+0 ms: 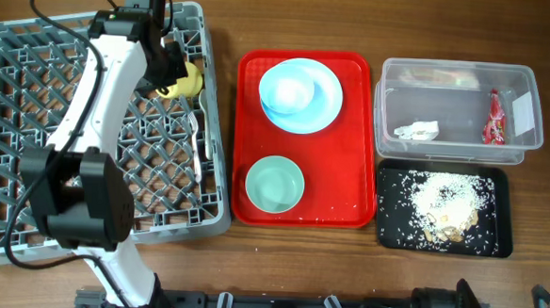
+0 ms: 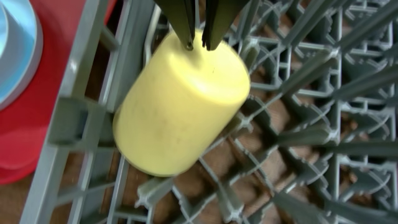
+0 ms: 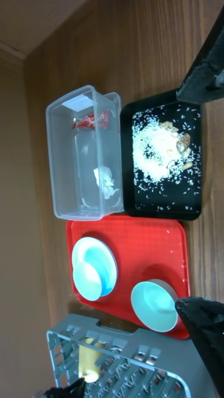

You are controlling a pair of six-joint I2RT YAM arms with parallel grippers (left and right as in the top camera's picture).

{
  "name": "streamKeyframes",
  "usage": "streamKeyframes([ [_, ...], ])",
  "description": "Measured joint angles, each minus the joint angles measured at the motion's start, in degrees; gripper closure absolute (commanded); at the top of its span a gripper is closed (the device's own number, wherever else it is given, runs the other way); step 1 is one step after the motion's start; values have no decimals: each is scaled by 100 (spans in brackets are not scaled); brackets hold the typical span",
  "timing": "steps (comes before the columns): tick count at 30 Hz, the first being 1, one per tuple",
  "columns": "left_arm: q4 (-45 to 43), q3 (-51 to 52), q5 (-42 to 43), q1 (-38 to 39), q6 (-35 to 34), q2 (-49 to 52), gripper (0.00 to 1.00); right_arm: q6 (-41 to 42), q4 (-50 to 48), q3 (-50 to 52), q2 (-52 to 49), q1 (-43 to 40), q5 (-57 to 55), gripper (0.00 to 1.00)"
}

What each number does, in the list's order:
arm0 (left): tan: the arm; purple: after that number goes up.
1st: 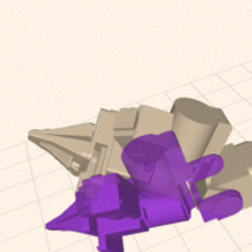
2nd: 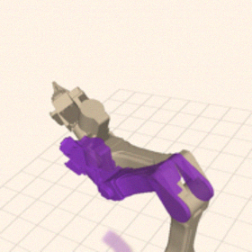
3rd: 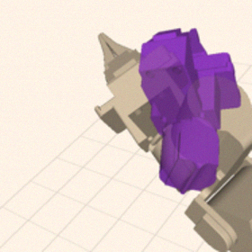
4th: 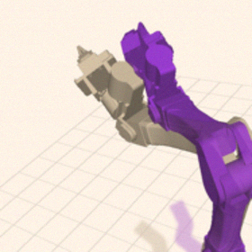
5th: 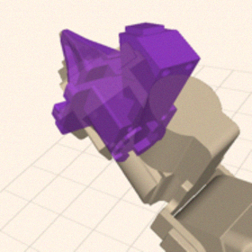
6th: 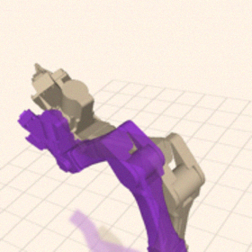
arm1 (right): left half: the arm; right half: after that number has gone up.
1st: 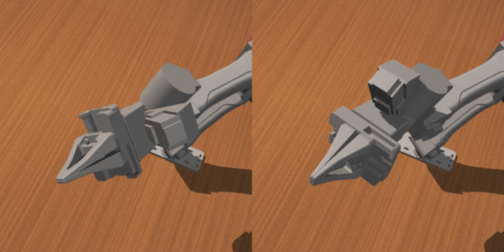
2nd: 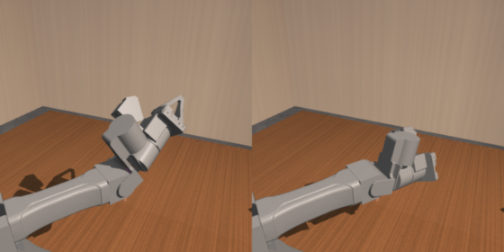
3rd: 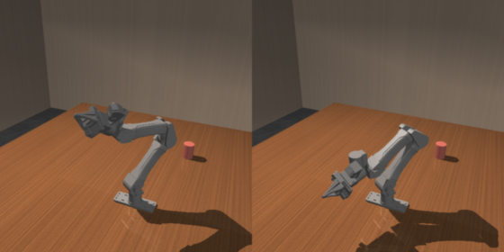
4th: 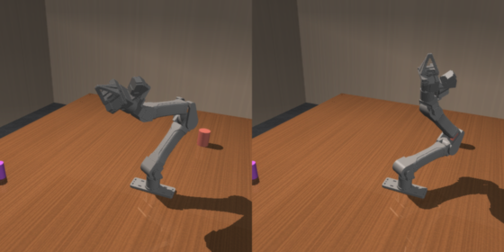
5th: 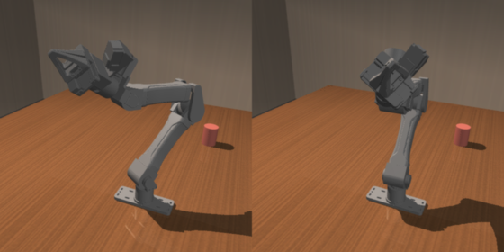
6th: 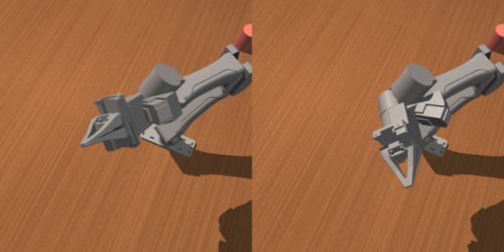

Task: Sort waste into correct bins and load items into the dishwasher rack
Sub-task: 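Lower the yellow cup into the rack and release it, then move the left gripper to the light-blue cup on the red tray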

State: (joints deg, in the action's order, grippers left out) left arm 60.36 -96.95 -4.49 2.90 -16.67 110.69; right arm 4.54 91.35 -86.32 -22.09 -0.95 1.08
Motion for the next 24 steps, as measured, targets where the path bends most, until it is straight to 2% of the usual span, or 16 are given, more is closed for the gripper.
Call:
streamKeyframes([
  [3,-232,2,-17,0,0,55,89,2,0,0,0,0,2,0],
  [7,-428,2,68,0,-4,63,88,2,0,0,0,0,2,0],
  [15,-1008,2,1036,-2,-7,66,88,2,0,0,0,0,2,0],
  [16,-1073,2,1143,-7,-24,59,86,2,0,0,0,0,0,0],
  [18,-1150,2,1362,7,-105,-11,76,2,0,0,0,0,2,0],
  [21,-1027,2,1368,116,-221,-181,72,2,0,0,0,0,0,0],
  [24,-872,2,1209,378,-260,-249,75,2,0,0,0,0,2,0],
])
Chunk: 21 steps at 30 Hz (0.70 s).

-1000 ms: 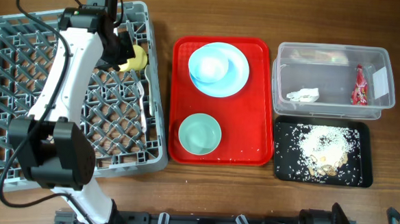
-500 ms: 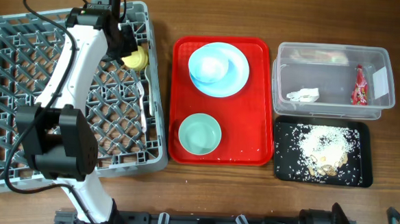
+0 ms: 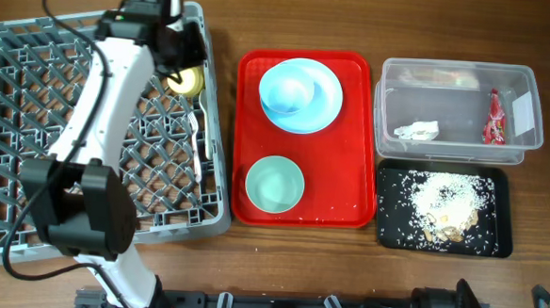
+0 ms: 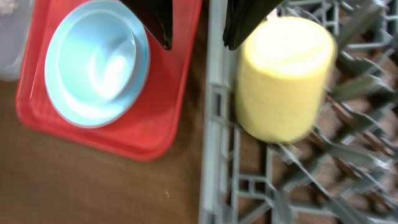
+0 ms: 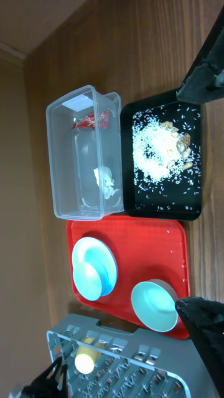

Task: Sort waste into correct bins and load items into the dishwasher rack
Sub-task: 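Move the left gripper to the light-blue cup on the red tray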

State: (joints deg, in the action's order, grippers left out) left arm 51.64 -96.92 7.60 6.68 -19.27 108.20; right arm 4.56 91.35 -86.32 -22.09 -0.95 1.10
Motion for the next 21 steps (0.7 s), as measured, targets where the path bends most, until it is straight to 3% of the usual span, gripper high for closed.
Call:
streamKeyframes([
  [9,903,9,-999,896,-337,2,77,0,0,0,0,0,-2,0],
  [21,190,898,-1379,914,-767,2,74,0,0,0,0,0,0,0],
])
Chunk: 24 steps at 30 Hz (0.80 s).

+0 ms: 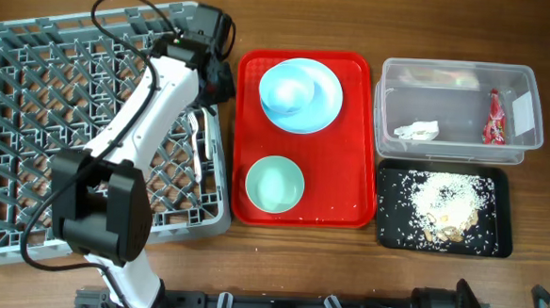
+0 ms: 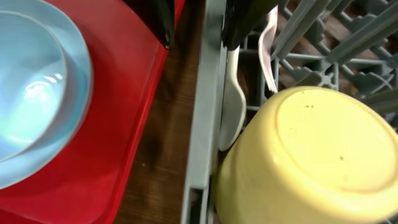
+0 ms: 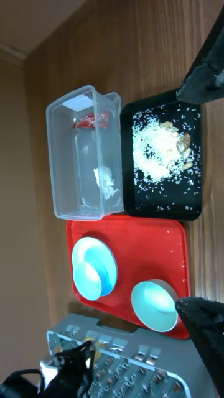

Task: Sort waste into correct bins and load items into the dishwasher rack
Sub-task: 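Move the left gripper to the light-blue cup on the red tray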

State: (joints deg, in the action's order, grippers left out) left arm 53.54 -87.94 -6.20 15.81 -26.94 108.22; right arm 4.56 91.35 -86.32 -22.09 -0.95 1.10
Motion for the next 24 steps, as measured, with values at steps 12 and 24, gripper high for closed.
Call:
streamKeyframes([
  [12,72,249,-2,0,-98,0,90,0,0,0,0,0,0,0],
  [24,321,251,-476,433,179,0,91,0,0,0,0,0,-2,0],
])
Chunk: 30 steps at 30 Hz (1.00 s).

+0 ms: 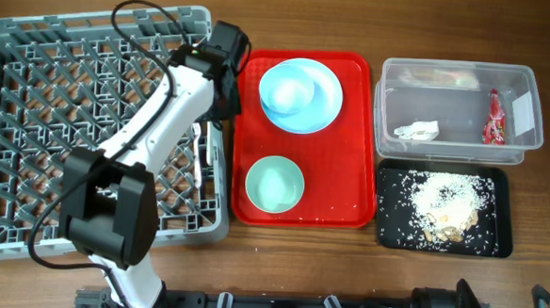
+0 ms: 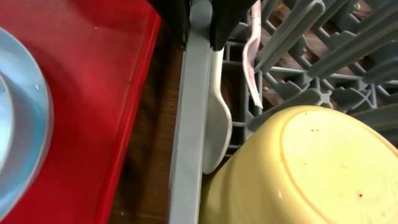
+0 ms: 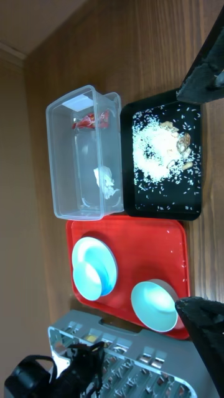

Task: Sort waste into correct bins and load items into the dishwasher rack
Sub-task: 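Move the left gripper to the light-blue cup on the red tray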

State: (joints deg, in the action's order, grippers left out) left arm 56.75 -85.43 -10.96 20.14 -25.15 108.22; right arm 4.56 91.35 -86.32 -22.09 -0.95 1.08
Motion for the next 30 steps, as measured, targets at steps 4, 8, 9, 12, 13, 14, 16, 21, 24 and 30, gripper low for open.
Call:
streamKeyframes([
  [4,-37,9,-22,199,0,0,91,0,0,0,0,0,2,0],
  [8,-20,9,-79,302,107,0,89,0,0,0,0,0,0,0],
  [9,-11,9,-107,315,127,0,89,0,0,0,0,0,0,0],
  [12,44,9,-166,339,157,0,89,0,0,0,0,0,2,0],
  [13,87,9,-188,356,186,0,89,0,0,0,0,0,2,0],
  [14,140,9,-205,376,216,0,89,0,0,0,0,0,2,0],
  [16,260,9,-216,413,258,0,89,0,0,0,0,0,2,0],
  [21,343,31,-234,450,389,-2,89,0,0,0,0,0,0,0],
  [24,164,260,-245,450,431,-2,89,0,0,0,0,0,2,0],
  [30,52,343,-251,457,431,-2,89,0,0,0,0,0,0,1],
])
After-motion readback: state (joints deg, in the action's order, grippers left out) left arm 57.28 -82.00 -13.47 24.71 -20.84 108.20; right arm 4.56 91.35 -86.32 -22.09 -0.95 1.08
